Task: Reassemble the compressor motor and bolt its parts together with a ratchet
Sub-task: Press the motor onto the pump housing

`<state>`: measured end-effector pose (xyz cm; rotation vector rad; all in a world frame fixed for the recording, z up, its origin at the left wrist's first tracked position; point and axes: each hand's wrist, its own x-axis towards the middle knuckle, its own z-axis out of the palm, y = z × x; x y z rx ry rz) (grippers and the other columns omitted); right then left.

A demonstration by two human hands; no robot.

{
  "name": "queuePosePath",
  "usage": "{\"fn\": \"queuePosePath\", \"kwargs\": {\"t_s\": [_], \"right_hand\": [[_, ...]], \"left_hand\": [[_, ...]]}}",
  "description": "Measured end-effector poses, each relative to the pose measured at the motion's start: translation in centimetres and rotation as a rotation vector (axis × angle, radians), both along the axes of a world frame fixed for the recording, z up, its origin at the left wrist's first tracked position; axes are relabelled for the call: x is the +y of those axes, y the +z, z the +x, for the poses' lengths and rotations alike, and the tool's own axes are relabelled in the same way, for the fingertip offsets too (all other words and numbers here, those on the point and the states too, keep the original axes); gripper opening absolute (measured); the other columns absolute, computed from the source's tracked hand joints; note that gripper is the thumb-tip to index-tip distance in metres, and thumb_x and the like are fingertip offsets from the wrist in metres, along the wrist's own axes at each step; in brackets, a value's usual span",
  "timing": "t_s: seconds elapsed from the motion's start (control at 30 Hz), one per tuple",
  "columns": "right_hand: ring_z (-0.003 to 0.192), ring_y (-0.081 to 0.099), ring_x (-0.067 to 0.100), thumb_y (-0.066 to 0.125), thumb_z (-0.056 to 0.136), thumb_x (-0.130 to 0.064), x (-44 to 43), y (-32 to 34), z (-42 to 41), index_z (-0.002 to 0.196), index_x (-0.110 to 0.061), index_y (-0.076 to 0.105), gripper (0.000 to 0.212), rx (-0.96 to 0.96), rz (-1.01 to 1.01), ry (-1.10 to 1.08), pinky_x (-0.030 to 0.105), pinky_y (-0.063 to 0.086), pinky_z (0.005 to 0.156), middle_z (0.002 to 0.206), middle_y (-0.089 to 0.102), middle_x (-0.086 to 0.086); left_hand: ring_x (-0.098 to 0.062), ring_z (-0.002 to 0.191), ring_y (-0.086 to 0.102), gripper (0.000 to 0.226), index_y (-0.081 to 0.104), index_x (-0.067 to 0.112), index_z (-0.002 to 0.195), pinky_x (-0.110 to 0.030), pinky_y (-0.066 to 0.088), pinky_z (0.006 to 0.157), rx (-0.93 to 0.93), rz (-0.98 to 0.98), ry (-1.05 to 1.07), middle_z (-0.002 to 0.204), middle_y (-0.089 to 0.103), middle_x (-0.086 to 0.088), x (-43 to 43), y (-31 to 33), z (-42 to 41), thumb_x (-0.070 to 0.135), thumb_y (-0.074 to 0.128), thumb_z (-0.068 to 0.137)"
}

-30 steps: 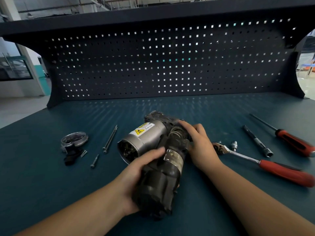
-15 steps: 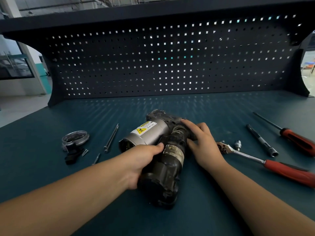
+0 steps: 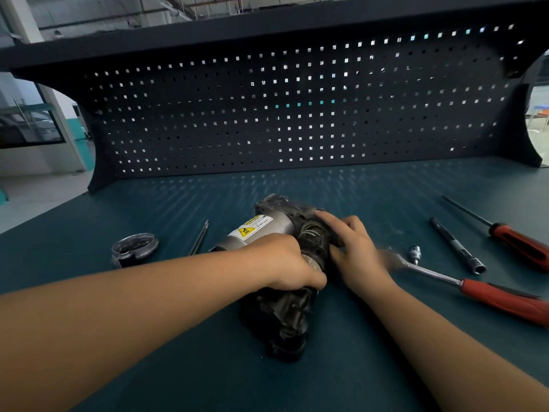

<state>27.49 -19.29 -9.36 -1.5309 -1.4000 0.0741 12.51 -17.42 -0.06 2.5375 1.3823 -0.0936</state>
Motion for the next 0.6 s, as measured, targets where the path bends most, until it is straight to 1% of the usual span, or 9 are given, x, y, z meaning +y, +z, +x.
{"fn": "queuePosePath", "kwargs": {"t_s": [0.03,0.1,0.13,0.23,0.3,0.37,0.47,0.53,0.6], "right_hand": [[0.090,0.043,-0.014,0.055,0.085,0.005,-0.05,0.03,0.03,0.136,-0.032,0.049,0.063,-0.002,0.002,0.003,-0.004,0.029,0.080,0.093,0.039,-0.013],[0.089,0.043,-0.015,0.055,0.085,0.005,-0.15,0.13,0.10,0.136,-0.031,0.049,0.063,-0.008,-0.001,-0.004,-0.004,0.028,0.080,0.091,0.039,-0.013],[0.088,0.043,-0.015,0.055,0.085,0.005,-0.23,0.19,0.12,0.137,-0.032,0.048,0.064,-0.011,-0.007,-0.005,-0.005,0.028,0.080,0.091,0.039,-0.013],[0.086,0.043,-0.015,0.054,0.085,0.004,-0.46,0.43,0.02,0.142,-0.034,0.039,0.070,-0.035,-0.020,-0.019,-0.001,0.029,0.077,0.090,0.037,-0.014],[0.077,0.044,-0.006,0.059,0.085,0.000,-0.44,0.43,0.08,0.147,-0.034,0.030,0.076,-0.014,-0.030,-0.085,0.007,0.030,0.072,0.087,0.036,-0.014],[0.066,0.045,0.001,0.064,0.084,-0.006,-0.28,0.55,0.22,0.143,-0.022,0.034,0.068,0.121,-0.083,-0.145,0.014,0.036,0.064,0.082,0.044,-0.007],[0.043,0.057,0.010,0.063,0.088,-0.004,0.09,0.78,0.11,0.120,0.001,0.047,0.036,0.476,-0.201,-0.050,0.022,0.049,0.045,0.068,0.059,0.008],[0.042,0.061,0.011,0.062,0.089,-0.001,0.24,0.84,0.02,0.116,0.006,0.050,0.030,0.673,-0.219,0.012,0.023,0.051,0.043,0.062,0.064,0.010],[0.047,0.064,0.011,0.062,0.089,-0.002,0.22,0.87,-0.05,0.112,0.003,0.056,0.024,0.783,-0.217,0.071,0.021,0.052,0.046,0.059,0.067,0.007]], "left_hand": [[-0.010,0.062,0.049,0.042,0.055,0.013,0.082,-0.022,0.033,0.048,-0.013,0.051,-0.001,0.071,0.053,0.004,-0.06,-0.09,-0.10,0.053,0.065,0.070],[-0.010,0.066,0.050,0.058,0.049,0.012,0.107,-0.023,0.033,0.048,-0.078,0.162,-0.014,0.077,0.054,0.005,0.08,-0.24,-0.25,0.049,0.068,0.066],[-0.011,0.069,0.052,0.061,0.047,0.013,0.110,-0.024,0.035,0.049,-0.107,0.204,-0.034,0.080,0.054,0.005,0.22,-0.23,-0.29,0.047,0.069,0.065],[-0.014,0.070,0.052,0.046,0.056,0.015,0.097,-0.024,0.038,0.051,-0.115,0.257,-0.079,0.077,0.052,0.004,0.29,-0.12,-0.31,0.044,0.071,0.065],[-0.016,0.073,0.053,0.045,0.057,0.015,0.097,-0.025,0.039,0.053,-0.126,0.276,-0.083,0.077,0.052,0.004,0.26,-0.21,-0.34,0.043,0.071,0.065],[-0.017,0.077,0.053,0.046,0.058,0.014,0.100,-0.025,0.040,0.054,-0.137,0.286,-0.072,0.081,0.053,0.003,0.28,-0.34,-0.36,0.044,0.070,0.066],[-0.016,0.075,0.051,0.044,0.058,0.013,0.096,-0.023,0.038,0.052,-0.133,0.290,-0.072,0.082,0.053,0.003,0.50,-0.36,-0.25,0.044,0.069,0.067],[-0.014,0.070,0.048,0.044,0.057,0.013,0.094,-0.024,0.036,0.050,-0.127,0.285,-0.076,0.079,0.050,0.004,0.61,-0.33,-0.18,0.045,0.070,0.066],[-0.013,0.069,0.047,0.044,0.056,0.014,0.094,-0.023,0.034,0.048,-0.119,0.280,-0.079,0.078,0.048,0.005,0.61,-0.25,-0.09,0.045,0.071,0.066]]}}
